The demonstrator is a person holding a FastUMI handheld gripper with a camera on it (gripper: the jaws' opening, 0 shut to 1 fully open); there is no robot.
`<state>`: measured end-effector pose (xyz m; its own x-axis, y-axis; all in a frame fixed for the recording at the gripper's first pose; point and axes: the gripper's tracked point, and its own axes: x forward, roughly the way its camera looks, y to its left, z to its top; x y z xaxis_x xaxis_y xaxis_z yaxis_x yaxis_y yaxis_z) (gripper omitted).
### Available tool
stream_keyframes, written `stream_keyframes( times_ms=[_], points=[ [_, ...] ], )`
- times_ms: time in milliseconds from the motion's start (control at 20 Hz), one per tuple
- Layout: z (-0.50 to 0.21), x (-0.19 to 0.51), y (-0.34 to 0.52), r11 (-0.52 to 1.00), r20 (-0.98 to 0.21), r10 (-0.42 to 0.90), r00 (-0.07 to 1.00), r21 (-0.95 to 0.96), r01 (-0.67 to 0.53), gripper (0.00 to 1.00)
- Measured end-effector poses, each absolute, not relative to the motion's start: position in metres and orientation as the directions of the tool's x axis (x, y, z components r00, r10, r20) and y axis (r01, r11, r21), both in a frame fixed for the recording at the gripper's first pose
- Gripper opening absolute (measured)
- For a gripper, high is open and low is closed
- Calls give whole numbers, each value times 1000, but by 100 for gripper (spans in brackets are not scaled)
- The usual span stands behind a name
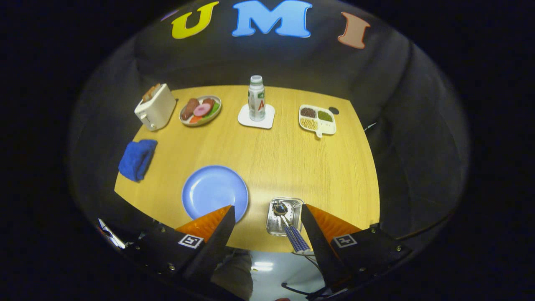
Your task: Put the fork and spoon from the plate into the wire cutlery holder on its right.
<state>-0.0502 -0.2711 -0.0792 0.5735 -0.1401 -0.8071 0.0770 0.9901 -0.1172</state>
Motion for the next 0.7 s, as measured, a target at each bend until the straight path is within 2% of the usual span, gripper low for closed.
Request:
stream_keyframes(
  times_ms=[200, 300, 400, 700],
  points=[
    [-29, -45, -251, 978, -561, -194, 805, -176, 113, 97],
    [-6, -44, -242, 975, -443, -200, 874, -182, 131, 97],
    [19, -44, -228, 975, -334, -193, 923, -172, 141, 96],
    [48, -47, -196, 982, -168, -169, 971, -112, 152, 96]
  ],
)
